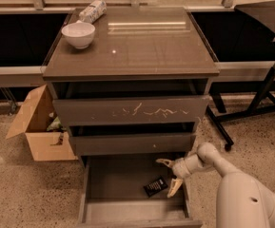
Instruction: Pick rxbar chocolate from bottom drawer and place on counter
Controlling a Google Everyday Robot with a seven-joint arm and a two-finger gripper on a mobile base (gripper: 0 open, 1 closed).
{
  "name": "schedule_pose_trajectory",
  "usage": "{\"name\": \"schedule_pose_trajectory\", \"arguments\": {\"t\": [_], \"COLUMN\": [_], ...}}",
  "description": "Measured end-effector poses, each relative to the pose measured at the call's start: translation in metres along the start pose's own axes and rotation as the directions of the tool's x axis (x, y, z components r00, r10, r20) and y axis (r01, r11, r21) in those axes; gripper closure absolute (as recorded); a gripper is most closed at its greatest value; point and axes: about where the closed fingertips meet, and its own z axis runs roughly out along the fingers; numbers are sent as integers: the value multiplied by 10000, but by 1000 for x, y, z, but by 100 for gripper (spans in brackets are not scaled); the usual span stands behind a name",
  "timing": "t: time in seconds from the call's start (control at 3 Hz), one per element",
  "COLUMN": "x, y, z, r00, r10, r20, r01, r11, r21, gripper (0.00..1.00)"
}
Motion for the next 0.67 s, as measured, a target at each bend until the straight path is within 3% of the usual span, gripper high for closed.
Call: {"name": "schedule_pose_trajectory", "arguments": {"t": [0.33,0.67], "x": [0,10], "y": [0,2], "z": [0,13], "r00": [10000,9999], "r10": [1,57], "r20": [-1,-131], "r01": [-1,-62], "r11": [10000,9991], "r21": [-6,-412], "gripper": [0,0]}}
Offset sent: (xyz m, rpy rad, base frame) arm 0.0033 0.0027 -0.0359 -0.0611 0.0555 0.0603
